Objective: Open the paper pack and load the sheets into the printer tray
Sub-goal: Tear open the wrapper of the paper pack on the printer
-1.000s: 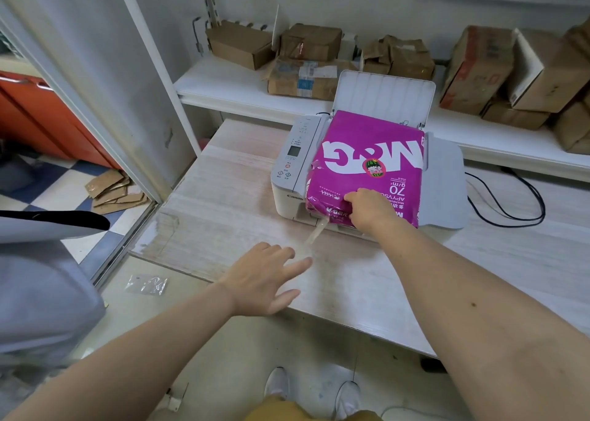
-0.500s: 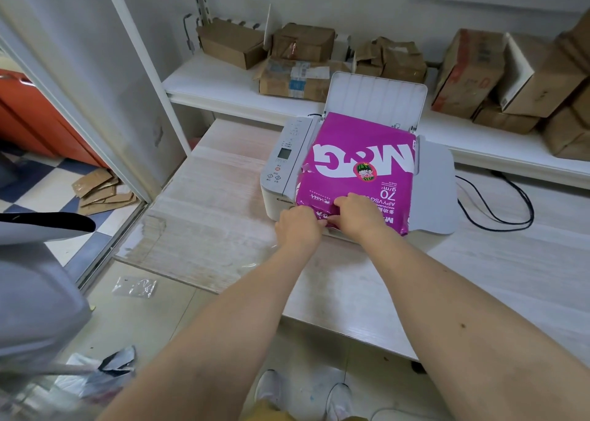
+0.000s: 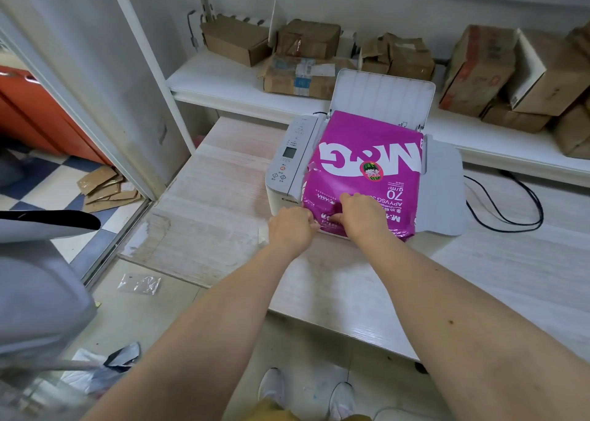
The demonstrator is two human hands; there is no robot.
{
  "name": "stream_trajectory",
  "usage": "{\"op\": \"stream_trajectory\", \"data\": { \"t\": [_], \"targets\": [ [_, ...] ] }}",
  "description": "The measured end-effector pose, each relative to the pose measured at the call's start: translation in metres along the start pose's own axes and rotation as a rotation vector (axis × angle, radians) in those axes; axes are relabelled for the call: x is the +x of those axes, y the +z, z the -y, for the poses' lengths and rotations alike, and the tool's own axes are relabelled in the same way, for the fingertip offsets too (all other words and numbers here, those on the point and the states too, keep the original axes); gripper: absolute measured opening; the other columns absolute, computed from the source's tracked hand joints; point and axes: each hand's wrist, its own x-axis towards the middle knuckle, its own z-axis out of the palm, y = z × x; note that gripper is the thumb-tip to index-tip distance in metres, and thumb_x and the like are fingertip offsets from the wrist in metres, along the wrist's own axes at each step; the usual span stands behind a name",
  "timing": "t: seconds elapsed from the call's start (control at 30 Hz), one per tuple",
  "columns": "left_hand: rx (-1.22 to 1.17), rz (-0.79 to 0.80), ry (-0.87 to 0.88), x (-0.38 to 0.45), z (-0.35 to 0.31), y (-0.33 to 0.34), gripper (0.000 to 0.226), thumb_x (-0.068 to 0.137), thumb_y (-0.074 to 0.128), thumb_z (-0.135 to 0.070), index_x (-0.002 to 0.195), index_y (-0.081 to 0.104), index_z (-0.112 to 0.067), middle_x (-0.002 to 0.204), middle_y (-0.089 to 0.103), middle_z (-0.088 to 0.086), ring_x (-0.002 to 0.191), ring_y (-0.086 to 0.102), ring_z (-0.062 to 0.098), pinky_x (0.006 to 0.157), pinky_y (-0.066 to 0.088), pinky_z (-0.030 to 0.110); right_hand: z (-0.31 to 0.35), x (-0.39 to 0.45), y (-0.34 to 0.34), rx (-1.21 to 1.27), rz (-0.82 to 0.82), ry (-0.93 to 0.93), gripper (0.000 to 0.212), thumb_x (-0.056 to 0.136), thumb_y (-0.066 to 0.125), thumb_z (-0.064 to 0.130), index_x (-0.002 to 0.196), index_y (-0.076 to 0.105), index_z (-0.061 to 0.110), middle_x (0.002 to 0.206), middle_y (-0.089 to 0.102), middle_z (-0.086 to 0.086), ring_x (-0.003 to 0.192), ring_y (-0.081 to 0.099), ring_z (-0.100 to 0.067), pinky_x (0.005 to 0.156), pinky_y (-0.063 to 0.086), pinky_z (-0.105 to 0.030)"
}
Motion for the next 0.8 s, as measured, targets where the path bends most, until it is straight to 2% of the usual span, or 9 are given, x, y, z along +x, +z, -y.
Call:
{"op": "stream_trajectory", "data": {
  "t": [0.1,0.17,0.23,0.3,0.47,0.57,0.67,0.8],
  "targets": [
    [0.062,-0.008,0.046,0.001,0.009,-0.004,0.024,0.089,0.054,-0.034,0.073,0.059,-0.017,0.096,0.068,0.007,0.098,0.059,0.030,0.077,0.043,0.037,0.001,0.000,-0.002,-0.008,-0.001,0.008,0.046,0.088,0.060,0.045,0.112,0.054,0.007,0.107,0.063,-0.014,0.105,0.057,-0.035,0.077,0.046,-0.041],
    [0.132,-0.031,0.080,0.002,0.016,-0.008,0.022,0.090,0.054,-0.033,0.077,0.062,-0.016,0.095,0.069,0.007,0.100,0.058,0.029,0.075,0.040,0.035,0.001,0.001,-0.002,-0.004,0.009,0.015,0.044,0.088,0.061,0.043,0.110,0.055,0.006,0.105,0.064,-0.013,0.104,0.058,-0.034,0.073,0.043,-0.039],
    [0.242,-0.054,0.123,0.005,0.019,-0.012,0.019,0.090,0.055,-0.032,0.086,0.065,-0.017,0.099,0.069,0.005,0.105,0.056,0.028,0.082,0.040,0.035,0.001,0.001,-0.002,-0.004,0.008,0.018,0.040,0.089,0.062,0.040,0.109,0.056,0.006,0.104,0.065,-0.013,0.102,0.058,-0.034,0.071,0.040,-0.038],
    [0.336,-0.057,0.158,0.006,0.022,-0.014,0.020,0.091,0.054,-0.034,0.094,0.067,-0.019,0.104,0.068,0.002,0.110,0.053,0.026,0.089,0.039,0.038,0.002,0.001,-0.004,-0.016,0.011,0.019,0.043,0.088,0.062,0.041,0.111,0.055,0.006,0.104,0.065,-0.013,0.102,0.059,-0.033,0.074,0.044,-0.039],
    [0.457,-0.074,0.229,0.008,0.027,-0.022,0.023,0.093,0.051,-0.037,0.100,0.067,-0.021,0.107,0.067,-0.001,0.114,0.050,0.025,0.087,0.039,0.037,0.001,0.000,-0.010,-0.011,0.052,0.046,0.050,0.086,0.062,0.045,0.115,0.053,0.005,0.108,0.064,-0.013,0.104,0.059,-0.032,0.081,0.048,-0.040],
    [0.494,-0.047,0.149,0.009,0.047,-0.036,0.019,0.093,0.051,-0.031,0.096,0.066,-0.020,0.106,0.066,0.000,0.112,0.050,0.024,0.084,0.037,0.035,-0.001,0.000,-0.010,-0.002,0.055,0.060,0.050,0.085,0.064,0.044,0.113,0.054,0.005,0.107,0.064,-0.013,0.103,0.059,-0.032,0.082,0.048,-0.041],
    [0.421,-0.048,0.084,0.010,0.063,-0.052,0.023,0.095,0.049,-0.031,0.082,0.061,-0.018,0.100,0.068,0.002,0.108,0.050,0.027,0.083,0.037,0.036,0.001,-0.001,-0.010,-0.008,0.051,0.078,0.046,0.085,0.066,0.039,0.113,0.055,0.004,0.108,0.065,-0.015,0.104,0.059,-0.034,0.084,0.050,-0.044],
    [0.324,-0.047,0.049,0.006,0.063,-0.052,0.043,0.096,0.048,-0.030,0.058,0.033,-0.017,0.091,0.065,0.008,0.103,0.052,0.030,0.075,0.033,0.034,0.004,-0.001,-0.015,-0.018,0.077,0.071,0.046,0.085,0.066,0.039,0.113,0.055,0.004,0.107,0.066,-0.015,0.103,0.061,-0.034,0.084,0.050,-0.042]
  ]
}}
